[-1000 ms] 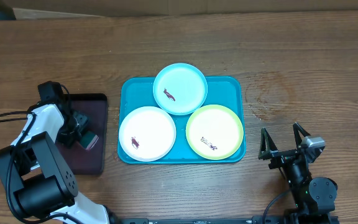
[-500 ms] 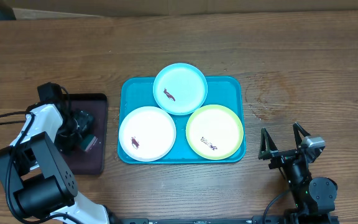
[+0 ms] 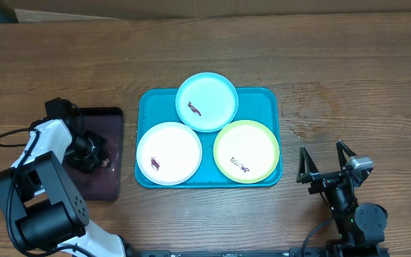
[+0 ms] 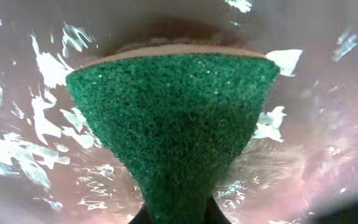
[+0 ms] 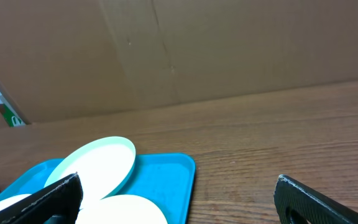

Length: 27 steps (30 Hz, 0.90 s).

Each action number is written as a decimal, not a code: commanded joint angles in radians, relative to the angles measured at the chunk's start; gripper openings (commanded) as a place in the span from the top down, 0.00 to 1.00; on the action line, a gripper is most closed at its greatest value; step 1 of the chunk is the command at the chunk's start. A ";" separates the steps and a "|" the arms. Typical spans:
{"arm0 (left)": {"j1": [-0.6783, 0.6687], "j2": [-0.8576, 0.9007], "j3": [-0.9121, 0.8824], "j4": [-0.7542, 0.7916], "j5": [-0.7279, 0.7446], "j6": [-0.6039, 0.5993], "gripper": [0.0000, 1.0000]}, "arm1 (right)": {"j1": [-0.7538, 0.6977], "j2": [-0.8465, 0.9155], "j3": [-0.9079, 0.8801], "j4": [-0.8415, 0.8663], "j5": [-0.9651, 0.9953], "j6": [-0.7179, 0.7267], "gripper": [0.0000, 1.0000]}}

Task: Clean dirty plates on tray and stack at the side
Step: 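Close the left gripper on the green-and-pink sponge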

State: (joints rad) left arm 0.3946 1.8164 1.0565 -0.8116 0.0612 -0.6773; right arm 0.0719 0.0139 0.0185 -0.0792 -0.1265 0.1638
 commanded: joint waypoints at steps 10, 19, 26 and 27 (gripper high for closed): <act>-0.002 0.030 -0.008 0.088 -0.090 0.001 0.00 | -0.005 -0.009 -0.010 0.006 -0.002 0.000 0.00; -0.002 0.030 -0.008 0.082 -0.087 0.001 0.46 | -0.005 -0.009 -0.010 0.006 -0.002 0.000 0.00; -0.002 0.030 -0.008 0.064 -0.087 0.001 0.48 | -0.005 -0.009 -0.010 0.006 -0.002 0.000 0.00; -0.002 0.030 -0.008 0.064 -0.087 0.001 0.48 | -0.005 -0.009 -0.010 0.006 -0.002 0.000 0.00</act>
State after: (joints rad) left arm 0.3908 1.8198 1.0653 -0.7368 -0.0204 -0.6769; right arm 0.0719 0.0139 0.0185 -0.0788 -0.1268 0.1638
